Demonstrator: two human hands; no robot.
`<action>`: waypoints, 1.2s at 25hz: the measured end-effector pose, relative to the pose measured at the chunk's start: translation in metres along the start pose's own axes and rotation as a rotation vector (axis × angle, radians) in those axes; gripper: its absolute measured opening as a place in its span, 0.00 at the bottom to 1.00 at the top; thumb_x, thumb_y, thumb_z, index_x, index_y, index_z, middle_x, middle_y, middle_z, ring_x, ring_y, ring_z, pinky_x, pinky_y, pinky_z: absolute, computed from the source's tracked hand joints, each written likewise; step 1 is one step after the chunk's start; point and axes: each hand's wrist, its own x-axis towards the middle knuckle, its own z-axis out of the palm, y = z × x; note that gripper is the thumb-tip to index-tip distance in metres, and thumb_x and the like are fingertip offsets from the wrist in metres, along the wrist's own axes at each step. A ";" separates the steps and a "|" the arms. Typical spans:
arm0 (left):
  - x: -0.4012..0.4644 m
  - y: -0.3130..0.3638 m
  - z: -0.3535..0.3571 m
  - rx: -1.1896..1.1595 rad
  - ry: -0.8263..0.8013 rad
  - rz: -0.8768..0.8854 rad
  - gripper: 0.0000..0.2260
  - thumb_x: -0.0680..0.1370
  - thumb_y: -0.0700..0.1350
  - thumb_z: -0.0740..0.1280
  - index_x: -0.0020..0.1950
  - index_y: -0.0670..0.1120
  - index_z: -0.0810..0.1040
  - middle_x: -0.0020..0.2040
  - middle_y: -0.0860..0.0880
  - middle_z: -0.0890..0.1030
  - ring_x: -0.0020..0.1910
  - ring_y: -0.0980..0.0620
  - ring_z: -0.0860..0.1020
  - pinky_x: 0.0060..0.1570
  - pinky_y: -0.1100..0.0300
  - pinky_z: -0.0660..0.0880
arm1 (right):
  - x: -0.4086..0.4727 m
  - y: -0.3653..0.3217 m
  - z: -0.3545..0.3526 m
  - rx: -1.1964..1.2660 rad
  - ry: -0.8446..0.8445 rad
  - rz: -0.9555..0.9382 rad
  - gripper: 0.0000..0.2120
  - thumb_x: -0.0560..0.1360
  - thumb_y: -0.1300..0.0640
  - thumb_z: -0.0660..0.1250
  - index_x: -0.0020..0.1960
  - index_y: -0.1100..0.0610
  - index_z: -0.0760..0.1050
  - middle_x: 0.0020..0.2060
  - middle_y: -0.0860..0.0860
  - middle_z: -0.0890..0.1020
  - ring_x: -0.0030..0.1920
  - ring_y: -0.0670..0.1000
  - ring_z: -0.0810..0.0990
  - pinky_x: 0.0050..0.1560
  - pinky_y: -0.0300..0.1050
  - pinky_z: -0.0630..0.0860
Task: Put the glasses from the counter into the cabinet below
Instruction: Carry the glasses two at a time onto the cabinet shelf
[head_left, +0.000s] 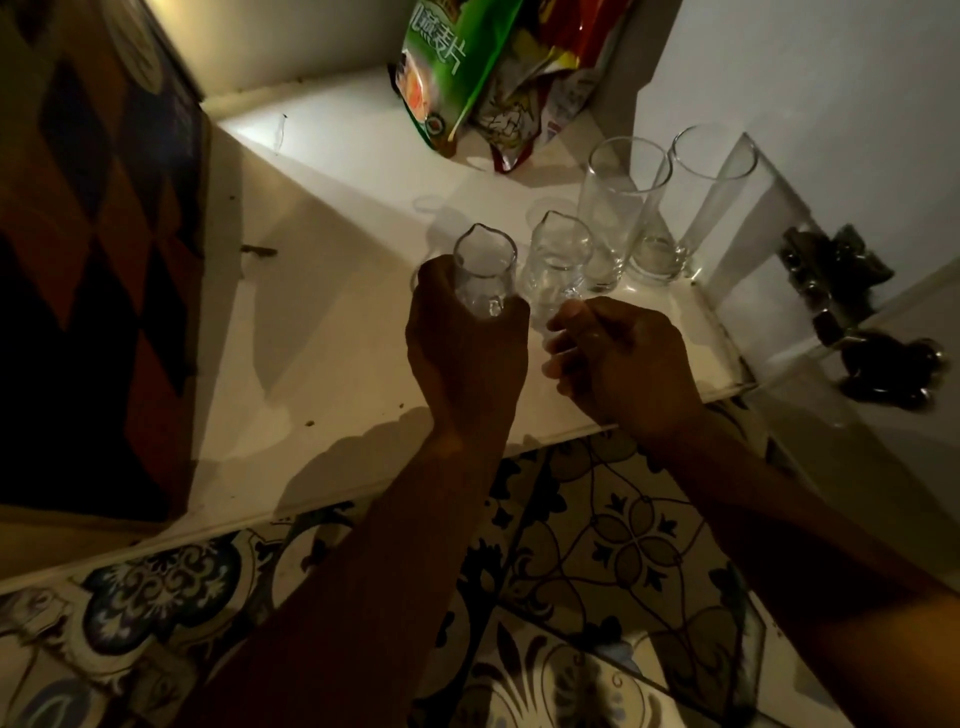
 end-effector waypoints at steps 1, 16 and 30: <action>0.000 0.000 0.002 -0.004 0.002 0.000 0.24 0.71 0.48 0.75 0.65 0.47 0.74 0.59 0.52 0.80 0.55 0.54 0.79 0.52 0.61 0.78 | 0.001 -0.001 0.001 0.005 0.000 -0.003 0.12 0.82 0.52 0.65 0.46 0.57 0.82 0.39 0.58 0.84 0.34 0.52 0.83 0.32 0.43 0.78; 0.003 -0.001 0.013 0.004 0.016 0.031 0.27 0.72 0.48 0.75 0.68 0.44 0.72 0.62 0.47 0.79 0.59 0.50 0.79 0.55 0.57 0.79 | 0.008 0.000 0.004 -0.009 0.014 -0.059 0.12 0.79 0.46 0.67 0.45 0.53 0.82 0.38 0.57 0.86 0.35 0.59 0.85 0.38 0.55 0.80; -0.009 -0.007 0.005 0.052 -0.121 -0.027 0.38 0.71 0.52 0.76 0.76 0.44 0.64 0.66 0.44 0.72 0.58 0.51 0.74 0.51 0.69 0.72 | -0.002 -0.007 0.004 0.014 0.085 0.017 0.14 0.79 0.50 0.69 0.61 0.55 0.76 0.41 0.54 0.86 0.37 0.53 0.87 0.40 0.50 0.84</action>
